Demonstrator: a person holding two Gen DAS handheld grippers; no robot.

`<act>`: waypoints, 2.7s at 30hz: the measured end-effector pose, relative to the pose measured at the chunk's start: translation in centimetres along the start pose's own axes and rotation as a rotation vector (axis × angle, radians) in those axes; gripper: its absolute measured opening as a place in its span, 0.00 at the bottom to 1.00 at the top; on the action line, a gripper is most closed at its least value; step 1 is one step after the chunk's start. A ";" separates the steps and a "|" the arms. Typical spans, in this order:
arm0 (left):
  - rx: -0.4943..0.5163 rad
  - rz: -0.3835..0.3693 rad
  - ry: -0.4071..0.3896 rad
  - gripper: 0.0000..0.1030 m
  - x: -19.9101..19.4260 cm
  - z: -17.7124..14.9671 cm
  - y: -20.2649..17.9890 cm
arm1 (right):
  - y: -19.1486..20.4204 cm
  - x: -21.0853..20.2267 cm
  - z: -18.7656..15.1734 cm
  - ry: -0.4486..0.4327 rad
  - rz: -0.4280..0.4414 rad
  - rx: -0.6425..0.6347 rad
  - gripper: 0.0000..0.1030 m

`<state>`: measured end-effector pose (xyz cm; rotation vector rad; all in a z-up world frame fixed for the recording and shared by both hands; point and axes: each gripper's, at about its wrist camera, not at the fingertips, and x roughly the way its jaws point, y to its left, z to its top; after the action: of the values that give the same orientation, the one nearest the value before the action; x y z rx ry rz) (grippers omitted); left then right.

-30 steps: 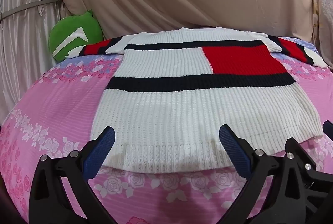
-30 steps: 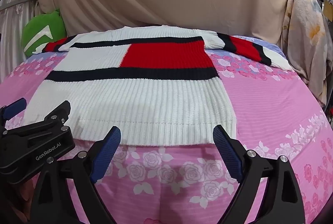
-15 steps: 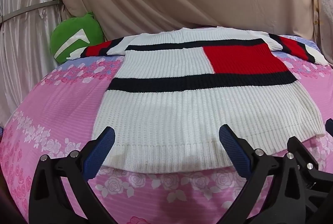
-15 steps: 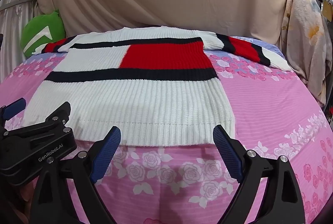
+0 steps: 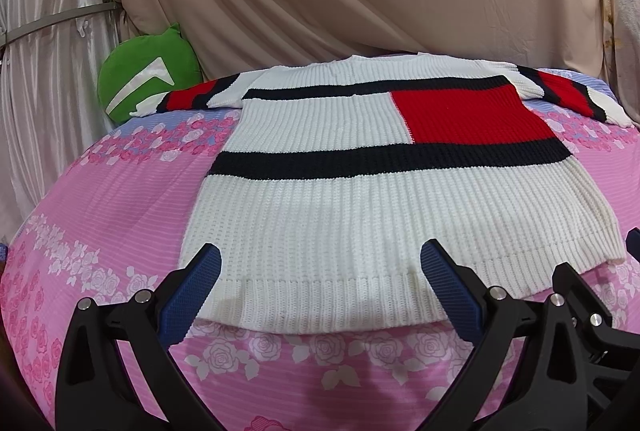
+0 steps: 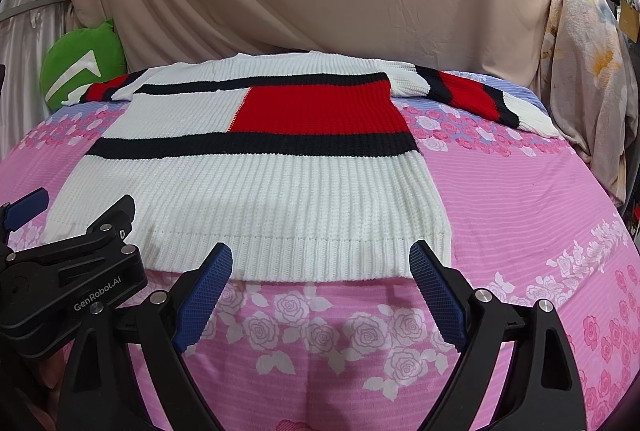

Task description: Fold small clothes

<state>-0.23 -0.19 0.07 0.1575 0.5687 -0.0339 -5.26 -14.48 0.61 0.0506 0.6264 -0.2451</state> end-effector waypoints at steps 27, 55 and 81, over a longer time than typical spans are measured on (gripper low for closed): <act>0.001 0.000 -0.001 0.94 0.0 -0.1 0.1 | 0.0 0.0 0.0 -0.001 -0.001 -0.001 0.86; 0.003 0.001 0.000 0.94 0.0 -0.1 0.0 | 0.1 0.0 0.0 -0.002 -0.002 -0.002 0.86; -0.100 -0.123 0.009 0.95 -0.2 -0.2 2.0 | -5.2 2.1 1.8 0.054 0.174 0.143 0.88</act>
<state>-0.36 1.85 0.26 0.0258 0.5873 -0.1237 -3.91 -20.17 0.97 0.2492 0.6530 -0.1197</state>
